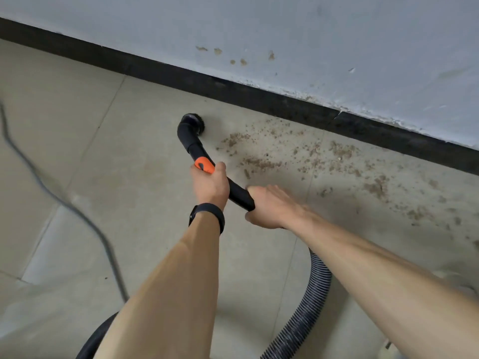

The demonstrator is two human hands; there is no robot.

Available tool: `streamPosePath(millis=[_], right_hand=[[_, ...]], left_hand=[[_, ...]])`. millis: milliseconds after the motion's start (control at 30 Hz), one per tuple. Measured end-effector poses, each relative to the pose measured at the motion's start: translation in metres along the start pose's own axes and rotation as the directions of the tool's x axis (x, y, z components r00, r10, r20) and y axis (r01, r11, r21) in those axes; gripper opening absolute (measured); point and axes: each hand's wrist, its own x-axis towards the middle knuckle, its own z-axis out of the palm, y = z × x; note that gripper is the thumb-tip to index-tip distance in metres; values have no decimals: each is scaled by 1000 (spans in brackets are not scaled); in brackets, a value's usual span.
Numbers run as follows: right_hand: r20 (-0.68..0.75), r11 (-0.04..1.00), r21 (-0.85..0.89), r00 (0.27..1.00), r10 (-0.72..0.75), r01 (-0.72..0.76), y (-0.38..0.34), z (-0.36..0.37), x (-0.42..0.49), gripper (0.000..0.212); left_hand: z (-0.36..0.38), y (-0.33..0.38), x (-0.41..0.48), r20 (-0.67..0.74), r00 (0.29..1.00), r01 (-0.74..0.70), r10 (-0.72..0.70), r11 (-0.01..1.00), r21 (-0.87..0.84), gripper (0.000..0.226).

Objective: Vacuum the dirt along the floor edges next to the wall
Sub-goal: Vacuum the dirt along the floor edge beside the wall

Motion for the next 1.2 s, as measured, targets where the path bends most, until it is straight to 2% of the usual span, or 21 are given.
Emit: streamPosePath(millis=[167, 300, 500, 667, 800, 1033, 1200], right_hand=[[-65, 1000, 4, 998, 15, -15, -28, -9, 24, 18], [-108, 1000, -12, 994, 27, -29, -34, -13, 31, 17], [-144, 998, 16, 987, 68, -67, -11, -21, 16, 15], [-116, 993, 32, 986, 119, -116, 18, -17, -12, 16], [-79, 996, 19, 993, 87, -85, 18, -25, -22, 16], [21, 992, -94, 996, -82, 84, -17, -16, -27, 22], [142, 975, -148, 979, -143, 164, -8, -14, -45, 23]], left_hand=[[-12, 16, 48, 71, 997, -16, 10, 997, 73, 30], [-11, 23, 61, 115, 993, -31, 21, 996, 81, 24], [15, 33, 45, 200, 980, -39, 20, 995, 93, 30], [38, 26, 13, 245, 969, -13, -19, 992, 128, 33], [30, 28, 2, 208, 977, 20, -45, 992, 124, 35], [-24, 13, -9, 56, 981, 179, -188, 974, 136, 31], [-37, 3, -37, 62, 957, 260, -282, 936, 236, 20]])
